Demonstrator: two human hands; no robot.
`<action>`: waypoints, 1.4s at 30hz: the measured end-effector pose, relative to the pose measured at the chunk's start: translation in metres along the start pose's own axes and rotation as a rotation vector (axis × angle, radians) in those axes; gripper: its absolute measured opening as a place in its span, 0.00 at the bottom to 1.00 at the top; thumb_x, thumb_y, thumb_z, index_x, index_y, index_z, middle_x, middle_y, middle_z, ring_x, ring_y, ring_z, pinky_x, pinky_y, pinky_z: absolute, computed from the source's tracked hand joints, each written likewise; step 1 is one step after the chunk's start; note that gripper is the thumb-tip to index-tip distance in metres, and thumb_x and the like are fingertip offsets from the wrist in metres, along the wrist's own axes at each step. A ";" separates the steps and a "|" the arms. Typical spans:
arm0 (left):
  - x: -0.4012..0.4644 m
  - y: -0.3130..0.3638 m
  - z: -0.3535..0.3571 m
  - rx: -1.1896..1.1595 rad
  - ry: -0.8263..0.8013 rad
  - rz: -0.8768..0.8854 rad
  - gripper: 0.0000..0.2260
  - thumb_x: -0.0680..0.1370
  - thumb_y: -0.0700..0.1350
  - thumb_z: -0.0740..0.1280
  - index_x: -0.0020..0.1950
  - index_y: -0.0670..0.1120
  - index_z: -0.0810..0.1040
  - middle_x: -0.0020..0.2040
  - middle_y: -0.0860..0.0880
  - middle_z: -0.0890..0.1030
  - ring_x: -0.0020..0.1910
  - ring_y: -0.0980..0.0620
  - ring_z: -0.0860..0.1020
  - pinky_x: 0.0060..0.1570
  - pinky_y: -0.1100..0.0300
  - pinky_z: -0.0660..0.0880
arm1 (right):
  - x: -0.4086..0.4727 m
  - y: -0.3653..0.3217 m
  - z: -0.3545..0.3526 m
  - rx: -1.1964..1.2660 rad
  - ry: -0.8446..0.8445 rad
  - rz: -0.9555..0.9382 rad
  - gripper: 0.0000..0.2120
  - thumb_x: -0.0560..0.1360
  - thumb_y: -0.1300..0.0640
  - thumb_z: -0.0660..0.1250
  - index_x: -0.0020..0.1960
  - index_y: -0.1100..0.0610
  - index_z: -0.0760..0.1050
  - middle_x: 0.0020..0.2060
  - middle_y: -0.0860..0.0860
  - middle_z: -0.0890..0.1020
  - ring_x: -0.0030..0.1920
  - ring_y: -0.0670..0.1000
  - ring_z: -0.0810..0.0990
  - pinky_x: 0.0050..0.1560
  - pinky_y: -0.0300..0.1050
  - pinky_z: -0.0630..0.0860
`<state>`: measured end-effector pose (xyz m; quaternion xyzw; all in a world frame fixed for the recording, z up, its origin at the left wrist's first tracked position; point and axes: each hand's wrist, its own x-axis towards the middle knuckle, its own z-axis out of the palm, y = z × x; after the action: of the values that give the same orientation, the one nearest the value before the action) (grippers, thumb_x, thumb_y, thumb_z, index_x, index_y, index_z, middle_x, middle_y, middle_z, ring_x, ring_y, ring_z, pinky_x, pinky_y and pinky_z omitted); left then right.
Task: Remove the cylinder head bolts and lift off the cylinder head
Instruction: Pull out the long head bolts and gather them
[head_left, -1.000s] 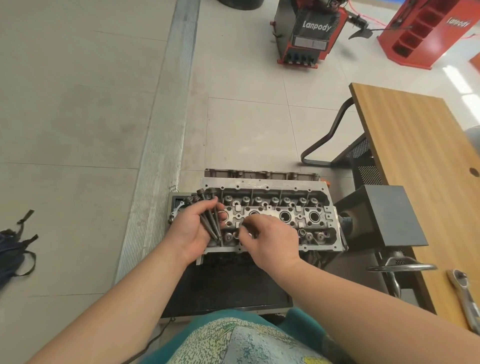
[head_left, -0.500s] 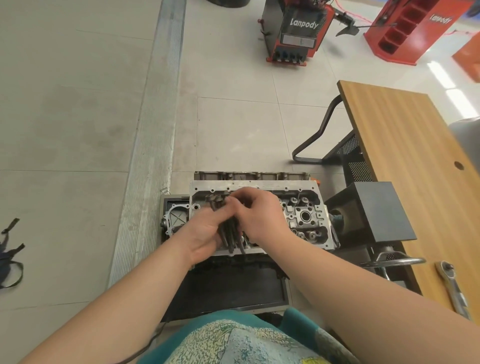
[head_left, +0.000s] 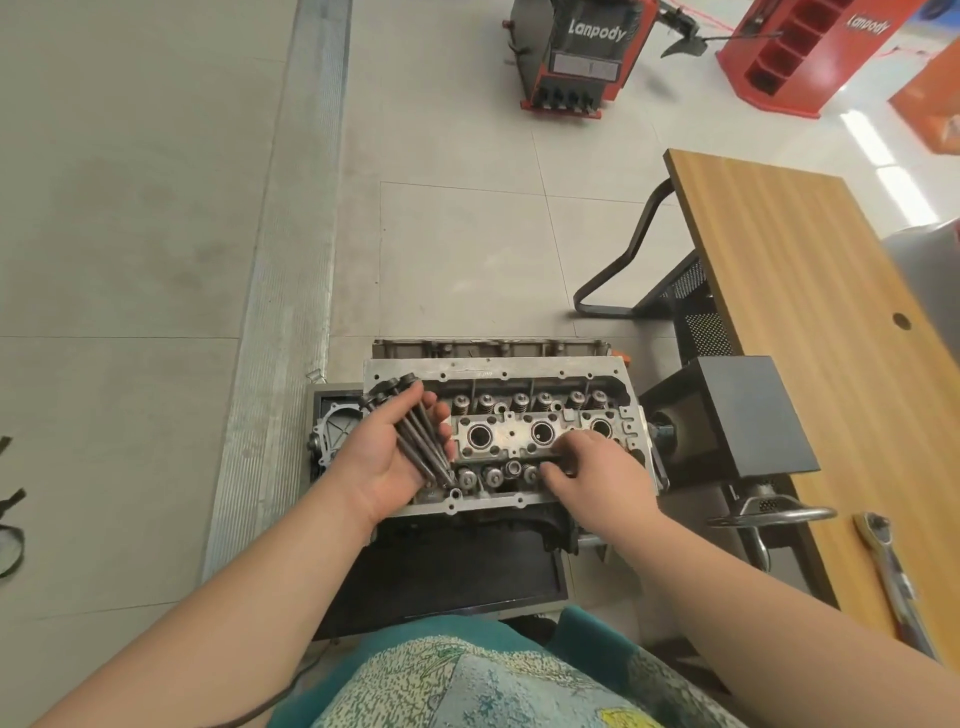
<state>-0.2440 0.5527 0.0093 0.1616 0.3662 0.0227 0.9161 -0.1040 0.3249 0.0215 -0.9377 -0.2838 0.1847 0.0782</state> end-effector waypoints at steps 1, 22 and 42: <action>0.001 0.000 0.000 0.022 0.003 -0.009 0.09 0.76 0.51 0.75 0.44 0.45 0.87 0.44 0.44 0.84 0.38 0.47 0.82 0.42 0.50 0.83 | -0.001 -0.001 0.002 -0.036 0.026 -0.033 0.12 0.77 0.38 0.65 0.53 0.45 0.76 0.46 0.41 0.78 0.48 0.47 0.78 0.44 0.48 0.79; 0.003 -0.025 0.029 0.313 0.074 -0.033 0.05 0.83 0.41 0.71 0.53 0.39 0.83 0.44 0.42 0.85 0.38 0.47 0.82 0.47 0.49 0.80 | 0.000 -0.025 0.023 -0.162 0.108 -0.295 0.16 0.80 0.41 0.66 0.42 0.52 0.78 0.38 0.46 0.79 0.43 0.53 0.79 0.37 0.46 0.71; -0.007 -0.024 0.069 0.437 -0.281 -0.035 0.09 0.75 0.41 0.76 0.54 0.41 0.86 0.43 0.42 0.83 0.42 0.46 0.83 0.47 0.50 0.84 | 0.010 -0.054 -0.075 0.658 0.100 -0.152 0.13 0.81 0.44 0.69 0.62 0.46 0.84 0.48 0.38 0.86 0.51 0.37 0.83 0.53 0.35 0.78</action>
<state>-0.2041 0.5094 0.0533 0.3510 0.2343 -0.0953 0.9016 -0.0942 0.3715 0.1014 -0.8462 -0.2740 0.2136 0.4040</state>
